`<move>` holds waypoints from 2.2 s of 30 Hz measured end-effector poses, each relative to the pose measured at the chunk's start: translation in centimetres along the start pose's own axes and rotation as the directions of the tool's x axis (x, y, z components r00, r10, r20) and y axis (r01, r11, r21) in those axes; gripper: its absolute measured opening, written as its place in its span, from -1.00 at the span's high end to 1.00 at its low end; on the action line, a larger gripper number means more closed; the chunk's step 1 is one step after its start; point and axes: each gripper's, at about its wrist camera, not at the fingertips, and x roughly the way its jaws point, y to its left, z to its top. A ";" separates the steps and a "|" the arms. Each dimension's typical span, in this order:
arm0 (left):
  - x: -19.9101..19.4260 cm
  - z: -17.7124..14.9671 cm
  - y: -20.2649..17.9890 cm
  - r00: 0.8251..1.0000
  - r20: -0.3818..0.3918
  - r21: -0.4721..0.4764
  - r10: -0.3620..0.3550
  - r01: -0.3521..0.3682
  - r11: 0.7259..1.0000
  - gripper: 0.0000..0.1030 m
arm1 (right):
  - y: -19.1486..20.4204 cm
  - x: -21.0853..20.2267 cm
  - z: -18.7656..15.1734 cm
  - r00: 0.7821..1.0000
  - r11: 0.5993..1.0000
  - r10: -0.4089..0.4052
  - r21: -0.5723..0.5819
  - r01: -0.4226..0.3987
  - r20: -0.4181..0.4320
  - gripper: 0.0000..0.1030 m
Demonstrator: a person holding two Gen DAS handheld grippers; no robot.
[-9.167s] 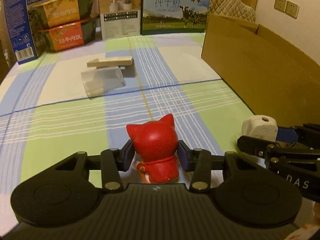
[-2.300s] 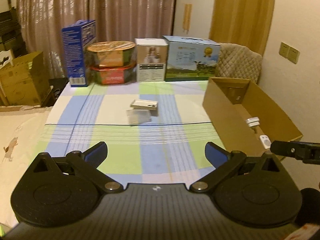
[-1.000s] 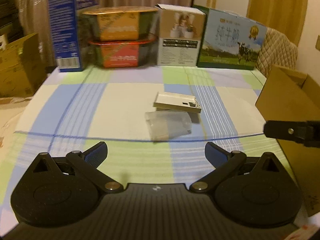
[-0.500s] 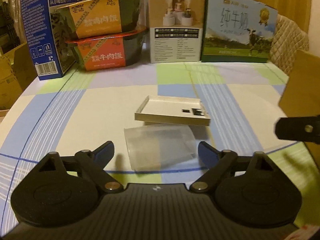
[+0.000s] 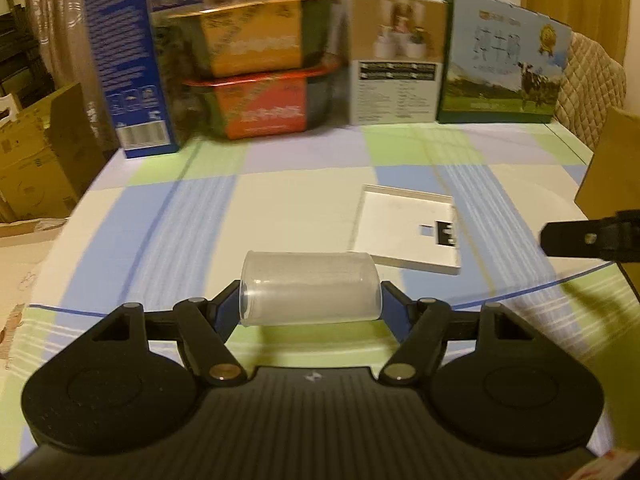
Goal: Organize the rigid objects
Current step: 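Grasp the white square tray lid by its rim with the right tool while the left tool holds the cup, then carry the cup with the left tool toward the box while the right tool carries the tray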
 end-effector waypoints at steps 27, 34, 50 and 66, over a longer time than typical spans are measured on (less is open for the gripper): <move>1.0 1.9 9.5 0.998 0.044 -0.183 0.052 -0.043 0.982 -0.31 | 7.9 12.7 0.8 0.994 0.993 -0.106 -0.055 0.104 -0.039 -0.91; 0.9 1.9 9.8 0.998 0.048 -0.196 0.045 -0.035 0.980 -0.31 | 9.5 13.6 -0.2 0.983 0.968 -0.182 -0.174 0.179 -0.002 -0.81; 0.4 0.6 4.5 0.996 0.013 -0.059 -0.090 0.090 0.994 -0.31 | 2.8 -0.3 -10.7 0.997 0.920 -0.043 -0.391 0.016 -0.062 -0.76; -7.6 -5.6 -1.0 0.987 -0.018 0.013 -0.158 0.158 0.987 -0.32 | 0.5 -3.2 -12.1 0.985 0.972 -0.172 -0.161 0.170 0.001 -0.85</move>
